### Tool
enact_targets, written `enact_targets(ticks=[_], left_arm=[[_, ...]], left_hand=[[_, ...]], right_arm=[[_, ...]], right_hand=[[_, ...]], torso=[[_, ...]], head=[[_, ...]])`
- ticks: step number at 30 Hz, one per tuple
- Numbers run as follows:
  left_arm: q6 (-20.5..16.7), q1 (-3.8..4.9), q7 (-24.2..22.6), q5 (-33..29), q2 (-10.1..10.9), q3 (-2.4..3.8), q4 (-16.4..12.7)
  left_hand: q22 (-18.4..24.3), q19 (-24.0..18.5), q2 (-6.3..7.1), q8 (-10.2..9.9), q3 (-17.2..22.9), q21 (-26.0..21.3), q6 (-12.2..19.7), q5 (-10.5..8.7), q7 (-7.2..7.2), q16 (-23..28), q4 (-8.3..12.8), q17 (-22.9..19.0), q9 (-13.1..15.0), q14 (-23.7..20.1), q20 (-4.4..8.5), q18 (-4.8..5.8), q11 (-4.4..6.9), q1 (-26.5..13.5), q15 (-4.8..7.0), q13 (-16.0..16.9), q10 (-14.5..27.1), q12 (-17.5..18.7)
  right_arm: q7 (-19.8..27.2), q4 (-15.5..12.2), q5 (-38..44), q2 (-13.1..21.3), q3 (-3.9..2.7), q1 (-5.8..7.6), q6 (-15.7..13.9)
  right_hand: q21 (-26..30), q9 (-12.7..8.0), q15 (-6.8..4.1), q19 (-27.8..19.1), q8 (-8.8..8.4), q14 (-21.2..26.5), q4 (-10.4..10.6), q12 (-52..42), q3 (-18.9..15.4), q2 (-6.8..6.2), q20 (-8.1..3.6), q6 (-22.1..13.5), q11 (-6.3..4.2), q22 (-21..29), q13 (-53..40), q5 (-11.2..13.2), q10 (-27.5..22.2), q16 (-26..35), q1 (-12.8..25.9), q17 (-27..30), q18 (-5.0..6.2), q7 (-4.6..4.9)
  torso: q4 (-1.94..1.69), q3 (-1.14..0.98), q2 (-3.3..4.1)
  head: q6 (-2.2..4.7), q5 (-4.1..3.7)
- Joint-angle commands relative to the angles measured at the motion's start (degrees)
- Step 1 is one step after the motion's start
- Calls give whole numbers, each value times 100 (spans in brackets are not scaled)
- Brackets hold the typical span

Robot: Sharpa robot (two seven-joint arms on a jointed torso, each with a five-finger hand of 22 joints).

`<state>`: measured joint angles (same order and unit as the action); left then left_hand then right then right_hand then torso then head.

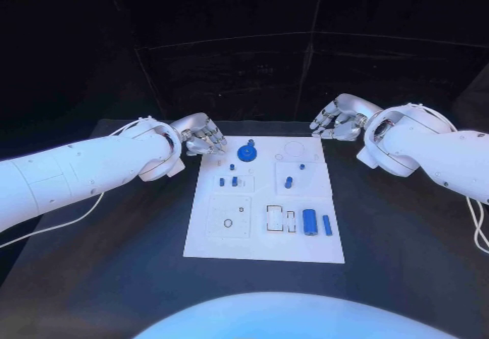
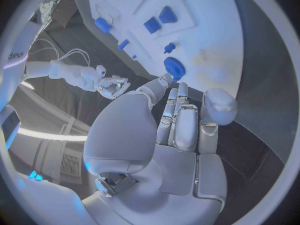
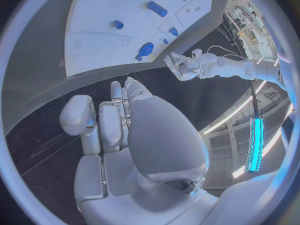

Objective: Assemble the parts on the task board

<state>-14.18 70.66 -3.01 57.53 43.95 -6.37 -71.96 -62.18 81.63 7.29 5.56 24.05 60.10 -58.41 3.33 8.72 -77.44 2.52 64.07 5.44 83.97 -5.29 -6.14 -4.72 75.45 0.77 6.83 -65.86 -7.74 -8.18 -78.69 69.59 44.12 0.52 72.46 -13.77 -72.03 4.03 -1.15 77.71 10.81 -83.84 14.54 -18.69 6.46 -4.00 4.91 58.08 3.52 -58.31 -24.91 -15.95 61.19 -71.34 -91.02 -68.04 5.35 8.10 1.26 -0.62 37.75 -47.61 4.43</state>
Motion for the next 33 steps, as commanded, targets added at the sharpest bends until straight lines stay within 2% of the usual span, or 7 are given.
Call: enact_targets(ticks=[1,4,7,11,15,22,33], left_arm=[[-796,9,-1027,-2361,59,2,-130],[-910,7,-1527,-3302,114,0,-272],[-877,1,-1915,-4170,161,-1,-441],[-743,-30,-2285,-4825,217,-2,-662],[-608,-62,-2451,-5090,256,-3,-819],[-465,-96,-2526,-5561,290,-3,-986],[-315,-110,-2501,-5705,319,-5,-1061]], left_hand=[[223,-123,-13,23,-4,-272,-61,-15,-7,130,-36,-217,-4,-42,-11,-83,4,-77,-52,35,-121,-89],[521,-274,17,43,-65,-629,-110,-15,-17,325,-64,-552,-6,-177,-13,-151,15,-126,-52,56,-147,-133],[1099,-589,1,54,-120,-1331,-144,-13,-21,703,-92,-1146,-16,-460,-28,-269,16,-141,-60,77,-141,-172],[1381,-752,-15,53,-205,-1690,-151,-17,-6,877,-153,-1407,-29,-603,-41,-321,9,-201,-69,100,-169,-220],[1533,-828,-36,53,-271,-1880,-150,-16,0,970,-196,-1557,-37,-679,-46,-349,11,-235,-73,118,-190,-253],[1767,-946,-83,55,-313,-2171,-146,-13,5,1097,-208,-1751,-46,-791,-55,-391,5,-200,-81,131,-168,-270],[1965,-1049,-133,65,-334,-2419,-152,-11,2,1202,-207,-1914,-51,-893,-60,-427,7,-154,-86,145,-156,-296]], right_arm=[[77,-132,1108,60,6,-47,315],[79,-240,1531,121,12,-112,319],[54,-325,1928,150,19,-189,266],[-1,-407,2304,156,26,-312,176],[-23,-427,2478,124,28,-402,122],[-58,-326,2602,-11,31,-488,199],[-40,-99,2470,-216,34,-624,458]], right_hand=[[31,-3,20,16,-47,-183,-20,229,75,-62,14,61,11,-6,238,113,70,-23,-25,-43,56,-34],[30,-7,33,20,-92,-206,-23,343,101,-106,27,61,22,-15,365,189,47,-70,-18,-94,52,-50],[14,-13,45,35,-140,-213,-25,406,123,-136,37,37,35,-41,456,203,59,-74,-12,-97,47,-41],[2,-23,88,50,-243,-213,-4,552,159,-191,66,-37,93,-58,639,209,8,-63,21,-84,41,27],[-2,-21,129,55,-338,-211,1,690,217,-237,107,-82,151,-64,837,198,-26,-64,27,-86,41,90],[-4,-17,167,57,-444,-209,-14,836,314,-290,147,-100,206,-66,1089,176,-45,-77,25,-96,44,149],[-4,-16,192,53,-532,-204,-49,930,425,-300,174,-114,243,-64,1289,184,-50,-85,16,-102,46,193]], torso=[[0,3,-3],[-5,1,8],[21,9,4],[25,14,1],[14,6,-1],[7,14,7],[20,13,6]], head=[[61,-104],[104,-179],[133,-199],[171,-210],[202,-234],[230,-280],[211,-237]])
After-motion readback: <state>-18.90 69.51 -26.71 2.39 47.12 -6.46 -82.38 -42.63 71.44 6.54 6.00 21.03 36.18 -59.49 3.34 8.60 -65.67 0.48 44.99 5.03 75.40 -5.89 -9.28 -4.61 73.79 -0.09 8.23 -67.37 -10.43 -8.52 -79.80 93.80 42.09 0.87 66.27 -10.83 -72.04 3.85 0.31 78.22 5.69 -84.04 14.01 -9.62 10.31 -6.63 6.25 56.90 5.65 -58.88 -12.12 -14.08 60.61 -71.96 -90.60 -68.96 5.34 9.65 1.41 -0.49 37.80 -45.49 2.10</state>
